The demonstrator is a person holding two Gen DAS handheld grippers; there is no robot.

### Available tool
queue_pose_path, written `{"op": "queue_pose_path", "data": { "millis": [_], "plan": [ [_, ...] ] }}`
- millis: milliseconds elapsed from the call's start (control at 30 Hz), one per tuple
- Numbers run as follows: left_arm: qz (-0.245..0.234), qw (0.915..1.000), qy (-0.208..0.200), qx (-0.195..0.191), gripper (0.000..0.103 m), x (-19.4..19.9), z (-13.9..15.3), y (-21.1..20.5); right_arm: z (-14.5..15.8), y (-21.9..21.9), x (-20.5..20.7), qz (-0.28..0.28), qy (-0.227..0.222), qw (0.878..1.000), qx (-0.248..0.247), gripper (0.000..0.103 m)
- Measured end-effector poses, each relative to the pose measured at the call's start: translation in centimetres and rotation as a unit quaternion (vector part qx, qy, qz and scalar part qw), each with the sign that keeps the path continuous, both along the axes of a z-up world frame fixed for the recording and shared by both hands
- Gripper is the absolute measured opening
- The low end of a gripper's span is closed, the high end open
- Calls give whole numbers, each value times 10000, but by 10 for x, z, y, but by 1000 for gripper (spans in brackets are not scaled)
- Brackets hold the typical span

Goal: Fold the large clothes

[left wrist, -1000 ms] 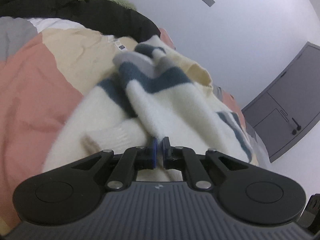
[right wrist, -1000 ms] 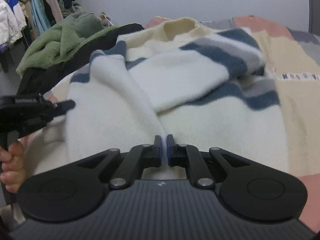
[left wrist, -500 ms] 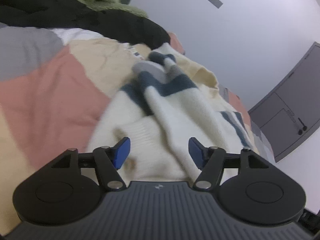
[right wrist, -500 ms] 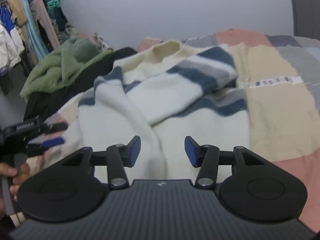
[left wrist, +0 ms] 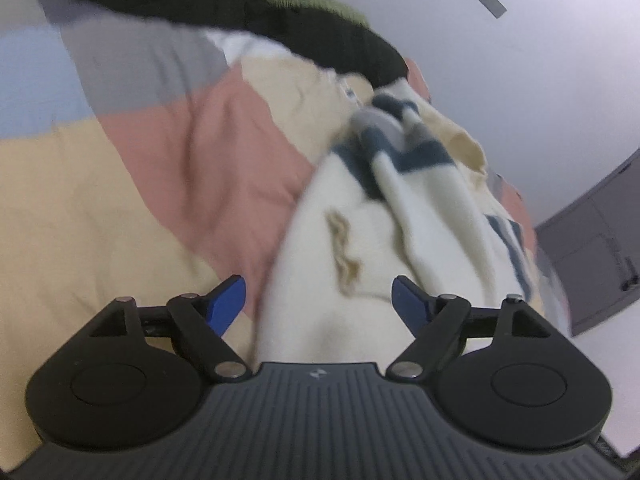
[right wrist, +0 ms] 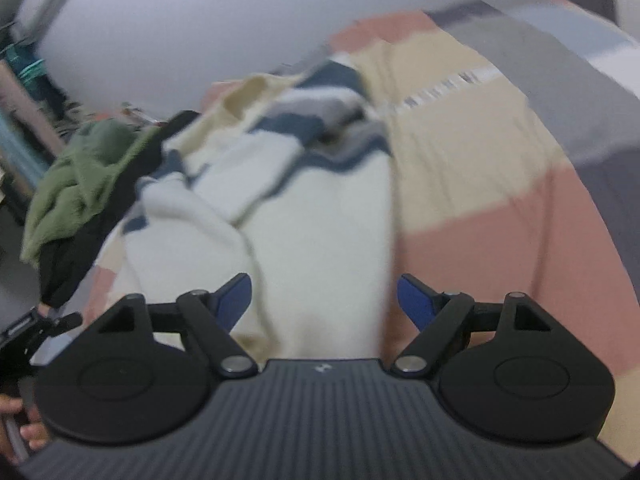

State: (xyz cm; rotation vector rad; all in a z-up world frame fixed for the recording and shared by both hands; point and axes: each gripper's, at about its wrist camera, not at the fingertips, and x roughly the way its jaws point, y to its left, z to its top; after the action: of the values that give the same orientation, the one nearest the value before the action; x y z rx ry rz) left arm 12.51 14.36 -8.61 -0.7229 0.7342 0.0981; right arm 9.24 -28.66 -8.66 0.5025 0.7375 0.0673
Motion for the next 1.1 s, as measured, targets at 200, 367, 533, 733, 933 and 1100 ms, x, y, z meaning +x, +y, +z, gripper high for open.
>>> {"op": "queue_pose_path", "data": {
  "millis": [200,367,533,733,933,1100],
  "plan": [
    [-152,9988,174,-435,87,7,-19,-8,-33,-3,7,122,668,9952,700,82],
    [-184,9960,339,-800,90,6,-30,-8,-38,-1,7,377,690,9908,1106,84],
    [-655,9843,-203,-1628,90,1,-27,-12,-31,-2,4,785,183,9747,2084,84],
    [-784,9870,141,-1395,87,9,-37,-27,-38,-1,5,628,284,9740,2160,82],
    [-656,9905,283,-1176,45,7,-41,-33,-58,-4,5,330,650,9769,2008,49],
    [-410,9835,-29,-1762,15,-2,-40,-21,-50,-10,0,355,364,9741,2202,18]
  ]
}}
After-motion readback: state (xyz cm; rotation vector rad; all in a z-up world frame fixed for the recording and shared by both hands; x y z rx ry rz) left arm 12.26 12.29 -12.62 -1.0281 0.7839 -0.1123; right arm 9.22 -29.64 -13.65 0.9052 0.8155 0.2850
